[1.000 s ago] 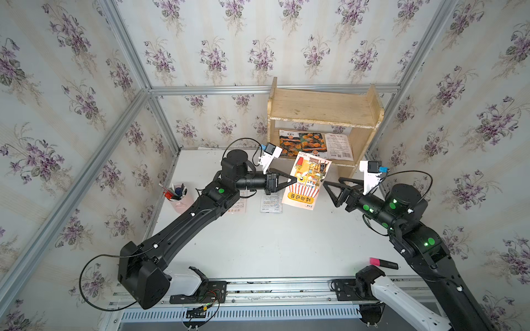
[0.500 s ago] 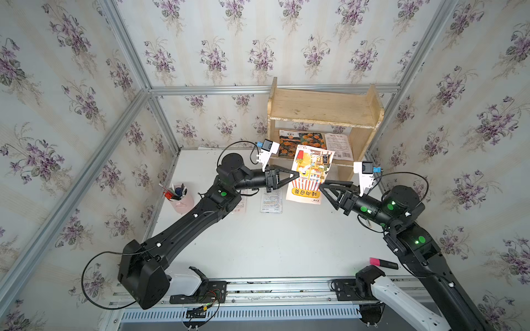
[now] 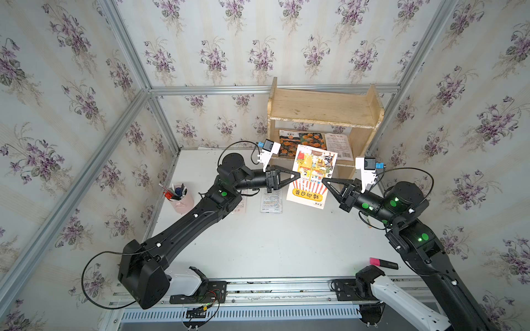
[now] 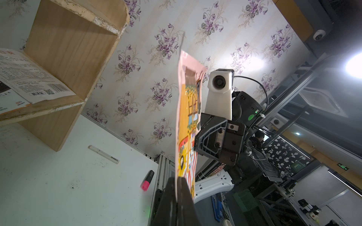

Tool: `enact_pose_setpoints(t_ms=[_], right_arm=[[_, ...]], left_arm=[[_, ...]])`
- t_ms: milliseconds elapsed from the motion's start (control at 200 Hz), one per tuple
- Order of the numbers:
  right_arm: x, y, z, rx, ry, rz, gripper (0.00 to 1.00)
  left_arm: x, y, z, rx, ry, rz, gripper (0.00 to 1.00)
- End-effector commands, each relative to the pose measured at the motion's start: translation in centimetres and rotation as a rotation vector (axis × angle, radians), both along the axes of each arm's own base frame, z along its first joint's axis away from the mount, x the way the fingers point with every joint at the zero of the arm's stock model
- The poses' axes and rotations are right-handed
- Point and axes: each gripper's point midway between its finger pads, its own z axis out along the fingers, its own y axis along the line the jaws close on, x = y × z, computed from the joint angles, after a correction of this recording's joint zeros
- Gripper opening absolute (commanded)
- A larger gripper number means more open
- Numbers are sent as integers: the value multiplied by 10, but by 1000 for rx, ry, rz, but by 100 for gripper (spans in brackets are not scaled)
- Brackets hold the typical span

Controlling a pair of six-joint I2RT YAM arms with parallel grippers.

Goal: Take the seed bag off the shelf
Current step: Pick up the seed packet from the shelf, then place the seed packet at the center of the board.

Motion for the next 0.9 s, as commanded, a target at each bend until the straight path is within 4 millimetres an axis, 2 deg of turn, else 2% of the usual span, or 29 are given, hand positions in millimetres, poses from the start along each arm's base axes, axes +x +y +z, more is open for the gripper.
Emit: enact_pose_setpoints(t_ms=[0,45,185,260,305,480,704,894], right_arm=[[1,0,-1,-14,-9,-4,0],[2,0,-2,-17,-3,-6,0],[6,-4,-16,-65,38,-41,0],[6,-8,-27,-98,60,-60,0],[6,-11,-36,-117,75,-77,0],[12,-21,-84,-215,181,-133,0],[27,-28,-140,-251,301,-126,0],[45,-36,-177,-226,374,-119,0]], left_arm=[[1,-1,3,11,-31,2,7],[2,-1,2,29,-36,11,16],[9,5,-13,179,-43,77,60],[11,14,-22,278,-56,121,88],[13,19,-29,327,-53,151,100],[6,43,-51,446,-58,226,100],[-15,87,-80,579,-62,350,100],[-28,117,-95,643,-61,441,100]])
